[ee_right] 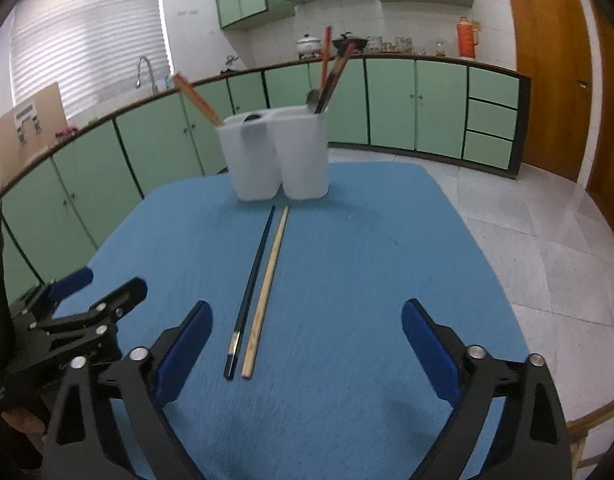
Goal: Organize utensils
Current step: 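Grasp the plain wooden chopstick with the right tool while the left tool reaches for the black chopstick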
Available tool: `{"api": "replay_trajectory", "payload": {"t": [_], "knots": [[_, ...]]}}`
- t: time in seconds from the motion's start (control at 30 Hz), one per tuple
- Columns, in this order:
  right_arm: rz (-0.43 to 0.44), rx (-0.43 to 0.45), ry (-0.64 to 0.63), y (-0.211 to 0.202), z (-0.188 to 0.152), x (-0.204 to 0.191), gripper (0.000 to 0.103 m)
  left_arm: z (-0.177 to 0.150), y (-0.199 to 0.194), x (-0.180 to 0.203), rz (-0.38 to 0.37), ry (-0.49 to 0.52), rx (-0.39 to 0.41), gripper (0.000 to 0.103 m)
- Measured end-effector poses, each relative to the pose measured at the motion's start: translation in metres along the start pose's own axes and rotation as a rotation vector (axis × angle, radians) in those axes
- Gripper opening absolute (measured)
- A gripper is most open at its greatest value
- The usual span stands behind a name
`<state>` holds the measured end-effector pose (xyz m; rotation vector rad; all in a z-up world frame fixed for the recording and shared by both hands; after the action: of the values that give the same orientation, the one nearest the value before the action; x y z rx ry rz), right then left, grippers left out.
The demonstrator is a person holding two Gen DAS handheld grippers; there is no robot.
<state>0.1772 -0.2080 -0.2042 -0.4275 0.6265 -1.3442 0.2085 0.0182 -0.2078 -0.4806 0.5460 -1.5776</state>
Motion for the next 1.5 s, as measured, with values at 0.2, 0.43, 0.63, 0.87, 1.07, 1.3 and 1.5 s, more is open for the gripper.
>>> {"api": "replay_trajectory", "payload": {"t": [0.2, 0.43, 0.63, 0.87, 1.07, 1.3, 1.5], "knots": [[0.018, -0.063, -0.024, 0.009, -0.023, -0.011, 0.062, -0.010, 0.004, -0.001, -0.003, -0.009, -0.029, 0.094], [0.032, -0.111, -0.036, 0.018, -0.037, -0.021, 0.041, -0.010, 0.006, 0.000, -0.004, -0.025, -0.035, 0.094], [0.035, -0.145, -0.039, 0.026, -0.047, -0.025, 0.029, -0.009, 0.008, 0.001, -0.001, -0.032, -0.041, 0.094], [0.045, -0.166, -0.047, 0.030, -0.050, -0.032, 0.026, -0.009, 0.009, 0.005, -0.002, -0.018, -0.043, 0.094], [0.038, -0.185, -0.046, 0.035, -0.052, -0.032, 0.018, -0.009, 0.010, 0.007, -0.002, -0.022, -0.046, 0.094], [0.018, -0.188, -0.013, 0.040, -0.047, -0.023, 0.007, -0.009, 0.011, 0.009, -0.004, -0.023, -0.048, 0.094], [0.001, -0.184, -0.002, 0.039, -0.046, -0.016, 0.007, -0.009, 0.011, 0.008, -0.002, -0.024, -0.049, 0.094]]}}
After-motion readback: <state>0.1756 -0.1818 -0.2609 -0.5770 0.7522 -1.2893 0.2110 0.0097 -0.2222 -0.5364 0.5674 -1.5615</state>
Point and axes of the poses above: each gripper's, at about its wrist camera, not at the fingertips, and y roughly the way its jaws point, x to its right, z to its top, the point moved 7 cm from there along y, roughly the way its jaws point, and after that the axes turned 3 degrees about z, right-handed, at the moved point
